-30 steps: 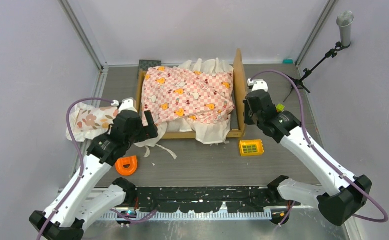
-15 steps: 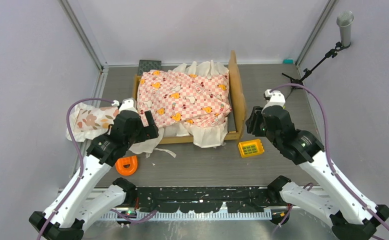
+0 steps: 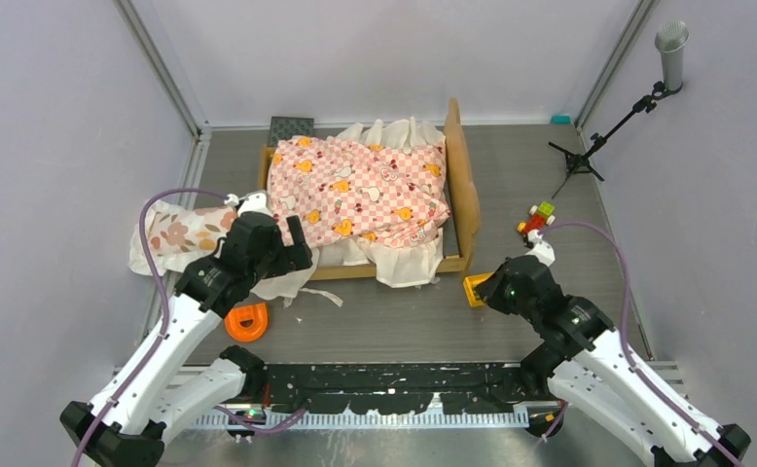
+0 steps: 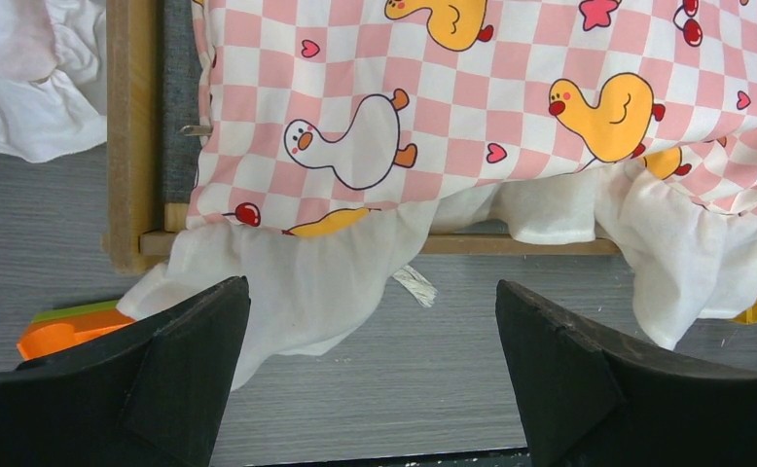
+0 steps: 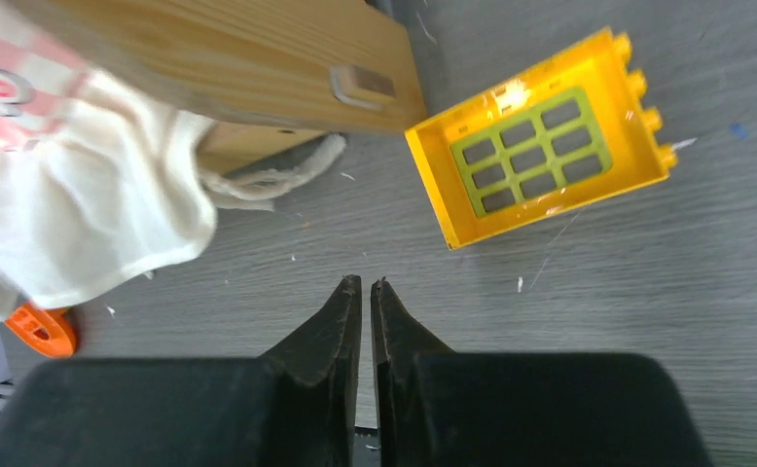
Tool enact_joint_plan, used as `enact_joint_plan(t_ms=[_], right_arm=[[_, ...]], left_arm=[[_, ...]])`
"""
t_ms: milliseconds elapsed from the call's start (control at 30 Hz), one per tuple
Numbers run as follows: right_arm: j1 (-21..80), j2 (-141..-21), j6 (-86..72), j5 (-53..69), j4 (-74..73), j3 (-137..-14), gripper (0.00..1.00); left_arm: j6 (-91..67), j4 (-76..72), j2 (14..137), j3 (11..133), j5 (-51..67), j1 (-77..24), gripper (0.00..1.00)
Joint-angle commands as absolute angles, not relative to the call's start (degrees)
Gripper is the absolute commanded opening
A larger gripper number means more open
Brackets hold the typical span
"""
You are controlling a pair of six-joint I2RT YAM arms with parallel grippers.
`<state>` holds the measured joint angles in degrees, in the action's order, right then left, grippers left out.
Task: Set up the pet bed
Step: Move the distractor to the center of the board.
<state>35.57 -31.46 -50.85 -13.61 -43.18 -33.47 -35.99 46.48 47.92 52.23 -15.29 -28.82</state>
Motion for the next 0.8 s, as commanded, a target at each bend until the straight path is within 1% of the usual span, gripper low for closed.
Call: enact_joint_plan(t_ms=[0, 333, 433, 500, 567, 633, 700, 767], right_arm=[[35.68, -34.69, -58.54, -10.76, -32.65, -29.54, 0.12], [35.67, -43.05, -60.95, -10.53, -19.26, -21.67, 0.09], [35.68, -44.54, -60.55, -14.01, -18.90, -21.06, 0.08], [35.67, -45.40, -61.02, -19.17, -20.58, -21.25, 0.08], [35.51, -46.39, -62.45, -25.00, -23.68, -21.57, 0.11], [34.58, -47.54, -64.24, -30.06, -26.43, -21.89, 0.16], [31.83, -48.42, -64.78, -32.22, -26.89, -21.59, 0.20], [28.35, -48.75, -64.71, -32.46, -27.16, -21.54, 0.23]], left_arm=[[-36.64, 45.42, 47.97, 52.21, -14.24, -28.83, 1.00], [-37.63, 45.00, 47.38, 50.63, -13.72, -28.83, 1.00], [-37.62, 45.09, 47.42, 50.56, -13.75, -28.83, 1.00], [-37.58, 45.09, 47.38, 50.60, -13.73, -28.83, 1.00], [-37.38, 45.13, 47.40, 50.75, -13.70, -28.83, 1.00], [-37.27, 45.25, 47.29, 50.93, -13.92, -28.83, 1.00], [-37.27, 45.19, 47.02, 50.85, -14.04, -28.84, 1.00], [-37.27, 45.17, 46.79, 50.74, -14.01, -28.83, 1.00]])
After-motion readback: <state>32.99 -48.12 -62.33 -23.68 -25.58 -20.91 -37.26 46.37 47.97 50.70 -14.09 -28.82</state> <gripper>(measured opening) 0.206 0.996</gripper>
